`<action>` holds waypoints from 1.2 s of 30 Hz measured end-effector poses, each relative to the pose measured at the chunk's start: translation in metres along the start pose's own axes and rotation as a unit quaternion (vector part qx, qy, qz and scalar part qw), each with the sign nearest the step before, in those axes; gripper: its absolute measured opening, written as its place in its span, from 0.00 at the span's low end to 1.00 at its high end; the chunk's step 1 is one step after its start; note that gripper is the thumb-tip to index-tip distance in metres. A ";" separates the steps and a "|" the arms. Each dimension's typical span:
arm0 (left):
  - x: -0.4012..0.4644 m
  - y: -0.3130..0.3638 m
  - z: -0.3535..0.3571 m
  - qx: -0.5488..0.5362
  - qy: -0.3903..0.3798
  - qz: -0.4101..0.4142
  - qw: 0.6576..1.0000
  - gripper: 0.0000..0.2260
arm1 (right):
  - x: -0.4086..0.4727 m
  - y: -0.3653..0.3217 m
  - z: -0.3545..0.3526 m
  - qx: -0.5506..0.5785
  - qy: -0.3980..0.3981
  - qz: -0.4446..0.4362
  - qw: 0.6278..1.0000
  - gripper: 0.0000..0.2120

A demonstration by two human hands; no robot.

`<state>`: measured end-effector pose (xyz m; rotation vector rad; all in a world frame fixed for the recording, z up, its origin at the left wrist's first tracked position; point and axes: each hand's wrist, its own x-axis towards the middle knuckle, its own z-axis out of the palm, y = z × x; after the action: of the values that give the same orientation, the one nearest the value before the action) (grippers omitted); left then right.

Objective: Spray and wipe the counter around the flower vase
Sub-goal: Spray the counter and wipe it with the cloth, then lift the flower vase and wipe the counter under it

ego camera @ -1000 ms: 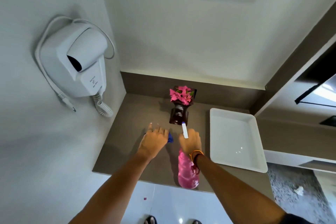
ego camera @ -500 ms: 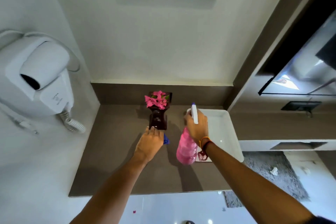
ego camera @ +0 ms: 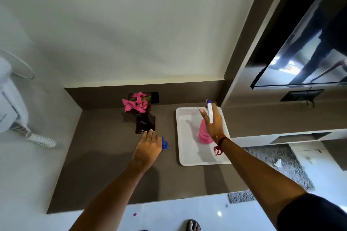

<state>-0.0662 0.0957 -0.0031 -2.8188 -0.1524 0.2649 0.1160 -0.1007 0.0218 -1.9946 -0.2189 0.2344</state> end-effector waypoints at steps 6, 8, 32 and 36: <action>0.001 0.012 0.004 0.006 0.074 0.017 0.997 0.15 | 0.004 0.019 -0.013 0.059 0.008 -0.002 0.998 0.27; 0.000 0.013 0.001 0.013 0.070 0.025 0.997 0.15 | 0.000 0.024 -0.021 0.051 0.012 -0.004 0.999 0.24; -0.037 -0.054 0.028 -0.593 0.005 -0.371 0.714 0.08 | 0.048 -0.133 0.146 -0.420 -0.327 -0.172 0.829 0.45; -0.029 -0.059 0.036 -0.631 0.038 -0.398 0.665 0.09 | 0.049 -0.138 0.150 -0.434 -0.321 -0.173 0.824 0.45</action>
<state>-0.1064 0.1582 -0.0132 -3.4565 -2.2582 -0.3289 0.1172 0.0999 0.0820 -2.6368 -1.3108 0.6561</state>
